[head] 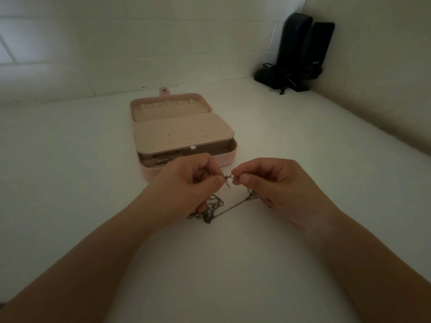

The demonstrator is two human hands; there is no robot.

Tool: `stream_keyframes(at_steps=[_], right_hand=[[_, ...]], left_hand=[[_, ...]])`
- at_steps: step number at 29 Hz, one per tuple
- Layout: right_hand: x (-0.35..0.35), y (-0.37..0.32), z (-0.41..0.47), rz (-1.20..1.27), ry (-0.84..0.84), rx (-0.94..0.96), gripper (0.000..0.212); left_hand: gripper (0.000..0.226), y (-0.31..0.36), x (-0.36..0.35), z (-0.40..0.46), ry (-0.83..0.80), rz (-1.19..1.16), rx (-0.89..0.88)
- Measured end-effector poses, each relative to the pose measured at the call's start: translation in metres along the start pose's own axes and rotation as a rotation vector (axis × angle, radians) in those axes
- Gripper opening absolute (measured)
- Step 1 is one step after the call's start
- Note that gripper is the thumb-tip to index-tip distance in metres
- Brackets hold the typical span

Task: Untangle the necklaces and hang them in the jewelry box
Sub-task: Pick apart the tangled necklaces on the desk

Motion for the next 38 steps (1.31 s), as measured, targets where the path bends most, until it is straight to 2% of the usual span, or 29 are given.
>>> stream_keyframes(at_steps=[5, 8, 13, 17, 20, 22, 28, 32, 35, 38], right_hand=[[0.001, 0.004, 0.002, 0.094, -0.015, 0.003, 0.023], [0.000, 0.001, 0.001, 0.222, -0.043, -0.009, 0.011], [0.001, 0.002, 0.001, 0.233, -0.045, -0.002, 0.011], [0.001, 0.001, 0.001, 0.241, -0.040, 0.000, 0.008], [0.002, 0.002, 0.000, 0.271, -0.038, -0.009, 0.013], [0.001, 0.002, 0.000, 0.289, -0.043, -0.011, 0.008], [0.006, 0.003, 0.002, 0.427, -0.017, -0.031, 0.017], [0.009, 0.000, 0.001, 0.519, -0.017, -0.011, 0.016], [0.009, -0.001, 0.001, 0.520, -0.015, 0.000, 0.016], [0.008, 0.000, 0.001, 0.494, -0.011, -0.017, 0.017]], left_hand=[[0.014, 0.006, -0.002, -0.002, -0.040, 0.084, -0.069], [0.018, 0.005, -0.003, -0.003, -0.067, 0.111, -0.054], [0.017, 0.012, -0.005, -0.004, -0.110, 0.073, -0.084], [0.032, 0.013, -0.005, -0.005, -0.129, -0.011, -0.077], [0.021, 0.010, -0.006, -0.004, -0.129, 0.019, -0.058], [0.013, 0.006, -0.004, -0.003, -0.097, 0.024, -0.027], [0.020, -0.003, 0.000, -0.001, -0.035, -0.043, 0.104], [0.016, 0.002, 0.002, -0.002, -0.025, -0.038, 0.060], [0.026, 0.010, -0.001, -0.005, -0.055, 0.005, 0.002], [0.026, 0.017, -0.005, -0.007, -0.103, 0.002, -0.041]])
Point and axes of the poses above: each hand's wrist, its own z-axis towards the middle knuckle, its own x-axis out of the back of the hand, y = z × x, the point moved 6 cm from there along z, towards the middle knuckle, and after that the axes turned 2 degrees about z, right-handed, at the moved point
